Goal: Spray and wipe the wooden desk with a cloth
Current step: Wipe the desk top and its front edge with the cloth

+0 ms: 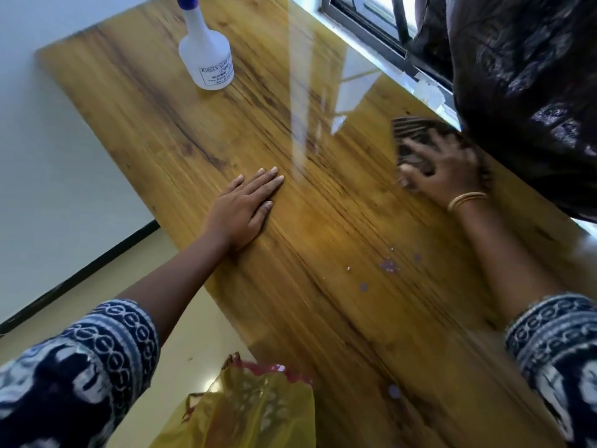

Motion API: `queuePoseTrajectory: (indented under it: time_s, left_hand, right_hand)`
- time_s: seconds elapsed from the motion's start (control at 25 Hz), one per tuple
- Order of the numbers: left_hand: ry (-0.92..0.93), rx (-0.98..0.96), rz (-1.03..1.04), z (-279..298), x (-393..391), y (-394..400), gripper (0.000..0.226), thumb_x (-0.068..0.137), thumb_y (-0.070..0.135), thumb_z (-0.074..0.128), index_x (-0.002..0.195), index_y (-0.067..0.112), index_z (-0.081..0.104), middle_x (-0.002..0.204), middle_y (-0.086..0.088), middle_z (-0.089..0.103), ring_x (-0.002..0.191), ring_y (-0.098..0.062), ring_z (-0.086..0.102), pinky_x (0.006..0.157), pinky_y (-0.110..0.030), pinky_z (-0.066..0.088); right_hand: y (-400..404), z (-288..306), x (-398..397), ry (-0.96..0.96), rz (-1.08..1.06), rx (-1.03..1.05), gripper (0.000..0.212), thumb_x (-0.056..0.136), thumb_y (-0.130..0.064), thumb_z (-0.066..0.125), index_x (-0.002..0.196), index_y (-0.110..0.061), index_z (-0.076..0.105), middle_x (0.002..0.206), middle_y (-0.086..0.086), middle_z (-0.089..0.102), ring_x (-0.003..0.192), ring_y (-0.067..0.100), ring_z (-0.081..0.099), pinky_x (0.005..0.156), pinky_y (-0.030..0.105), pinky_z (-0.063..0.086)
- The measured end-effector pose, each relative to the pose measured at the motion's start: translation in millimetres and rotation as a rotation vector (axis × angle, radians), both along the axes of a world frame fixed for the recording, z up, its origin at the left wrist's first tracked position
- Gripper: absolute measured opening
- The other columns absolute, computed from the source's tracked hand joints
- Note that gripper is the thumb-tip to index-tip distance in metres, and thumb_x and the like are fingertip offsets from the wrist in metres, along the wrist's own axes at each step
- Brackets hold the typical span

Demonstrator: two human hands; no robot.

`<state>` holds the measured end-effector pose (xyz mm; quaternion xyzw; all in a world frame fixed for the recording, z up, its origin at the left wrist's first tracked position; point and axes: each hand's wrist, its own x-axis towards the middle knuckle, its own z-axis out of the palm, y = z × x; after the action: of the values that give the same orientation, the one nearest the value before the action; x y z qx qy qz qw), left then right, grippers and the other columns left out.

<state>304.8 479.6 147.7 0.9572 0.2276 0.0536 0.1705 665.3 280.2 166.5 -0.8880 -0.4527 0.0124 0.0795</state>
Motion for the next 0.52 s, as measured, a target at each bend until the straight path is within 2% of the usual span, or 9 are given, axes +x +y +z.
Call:
queuePoseTrajectory:
  time_s: [0.08,0.2,0.28,0.36,0.52]
  left_hand:
    - [-0.003,0.011,0.015,-0.2,0.1,0.7,0.054,0.1,0.038,0.026,0.154,0.031,0.025,0.161,0.011,0.021,0.149,-0.007,0.015,0.122,-0.035,0.011]
    - [-0.01,0.01,0.025,-1.2,1.2,0.5,0.054,0.1,0.038,0.027,0.154,0.031,0.026,0.161,0.011,0.022,0.149,-0.006,0.015,0.121,-0.033,0.012]
    - [-0.004,0.014,0.023,-1.0,1.1,0.2,0.055,0.1,0.038,0.026,0.154,0.031,0.026,0.161,0.011,0.021,0.149,-0.006,0.014,0.121,-0.033,0.011]
    - [-0.004,0.004,0.013,-0.3,0.9,0.8,0.055,0.1,0.038,0.025,0.154,0.031,0.024,0.161,0.011,0.02,0.149,-0.005,0.013,0.121,-0.033,0.01]
    - [0.019,0.045,0.011,0.7,0.2,-2.3,0.053,0.102,0.033,0.03,0.155,0.029,0.022,0.162,0.008,0.018,0.149,-0.008,0.013,0.121,-0.035,0.01]
  right_hand:
    - [-10.6,0.6,33.2,0.015,-0.266,-0.006,0.072,0.076,-0.077,0.032,0.142,-0.05,0.042,0.159,0.005,0.032,0.143,0.035,0.03,0.116,0.058,0.018]
    - [-2.3,-1.9,2.2,0.054,-0.384,0.008,0.071,0.078,-0.071,0.027,0.142,-0.046,0.044,0.16,0.006,0.03,0.145,0.038,0.025,0.117,0.06,0.012]
    - [4.9,-2.2,-54.9,0.039,-0.239,0.012,0.067,0.083,-0.067,0.025,0.144,-0.046,0.041,0.159,0.009,0.031,0.144,0.041,0.026,0.115,0.062,0.015]
    - [4.0,-1.0,-132.1,0.027,0.005,-0.009,0.058,0.09,-0.063,0.029,0.146,-0.048,0.035,0.16,0.007,0.03,0.144,0.041,0.026,0.114,0.064,0.018]
    - [-41.2,-2.0,-292.4,0.118,0.606,-0.101,0.053,0.094,-0.063,0.036,0.146,-0.05,0.034,0.164,0.0,0.021,0.149,0.037,0.018,0.118,0.06,0.008]
